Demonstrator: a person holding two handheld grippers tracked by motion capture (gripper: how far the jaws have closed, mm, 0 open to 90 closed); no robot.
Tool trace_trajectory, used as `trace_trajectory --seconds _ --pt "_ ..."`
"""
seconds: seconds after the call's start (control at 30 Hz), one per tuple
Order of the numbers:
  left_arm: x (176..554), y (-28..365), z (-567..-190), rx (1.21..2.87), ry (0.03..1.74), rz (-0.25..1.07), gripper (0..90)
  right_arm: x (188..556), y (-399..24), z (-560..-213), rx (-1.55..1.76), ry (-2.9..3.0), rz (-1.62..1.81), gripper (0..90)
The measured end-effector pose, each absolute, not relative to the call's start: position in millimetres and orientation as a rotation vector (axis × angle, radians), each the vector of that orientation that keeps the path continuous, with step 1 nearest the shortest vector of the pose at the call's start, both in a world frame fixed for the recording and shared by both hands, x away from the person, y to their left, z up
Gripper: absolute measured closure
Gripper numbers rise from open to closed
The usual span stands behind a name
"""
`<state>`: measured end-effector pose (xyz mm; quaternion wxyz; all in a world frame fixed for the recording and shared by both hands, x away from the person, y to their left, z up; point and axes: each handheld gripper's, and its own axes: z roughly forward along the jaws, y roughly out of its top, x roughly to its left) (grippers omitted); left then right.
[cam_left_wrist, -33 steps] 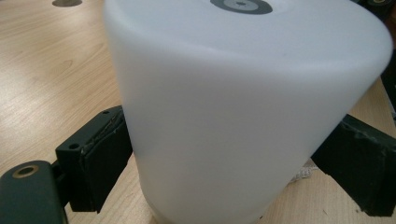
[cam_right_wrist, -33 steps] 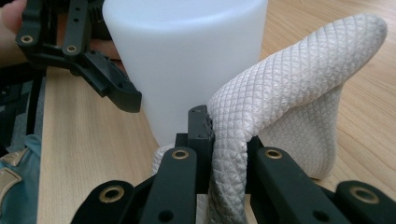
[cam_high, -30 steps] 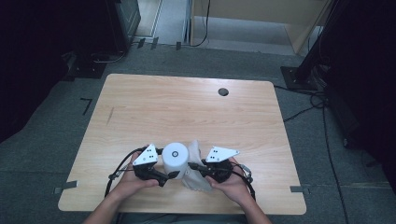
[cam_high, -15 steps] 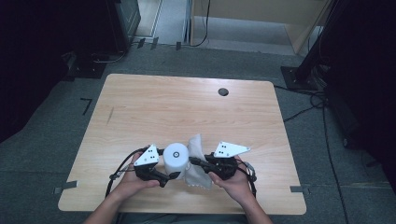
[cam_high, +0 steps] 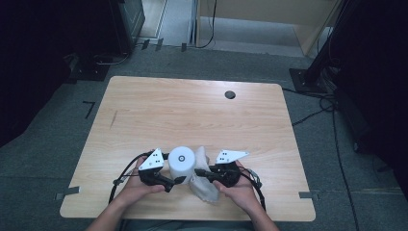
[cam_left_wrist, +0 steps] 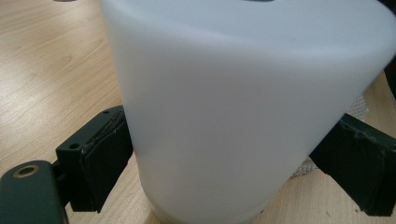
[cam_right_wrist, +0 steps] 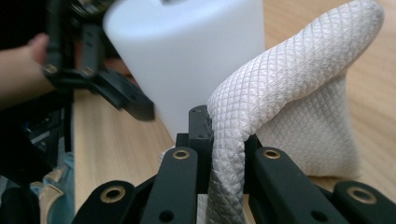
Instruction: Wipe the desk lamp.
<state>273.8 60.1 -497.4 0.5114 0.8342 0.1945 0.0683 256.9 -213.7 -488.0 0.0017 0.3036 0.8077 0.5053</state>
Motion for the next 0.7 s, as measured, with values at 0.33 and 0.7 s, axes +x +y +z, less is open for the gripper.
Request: trace_trajectory --seconds 0.33,0.7 --pt "273.9 59.9 -497.9 2.013 0.464 0.164 8.4 254.1 -217.2 -467.0 0.901 2.446 1.66 83.7" --pt "273.8 58.6 -499.1 2.02 0.461 0.169 8.8 251.7 -222.7 -457.5 0.831 2.426 1.716 83.0"
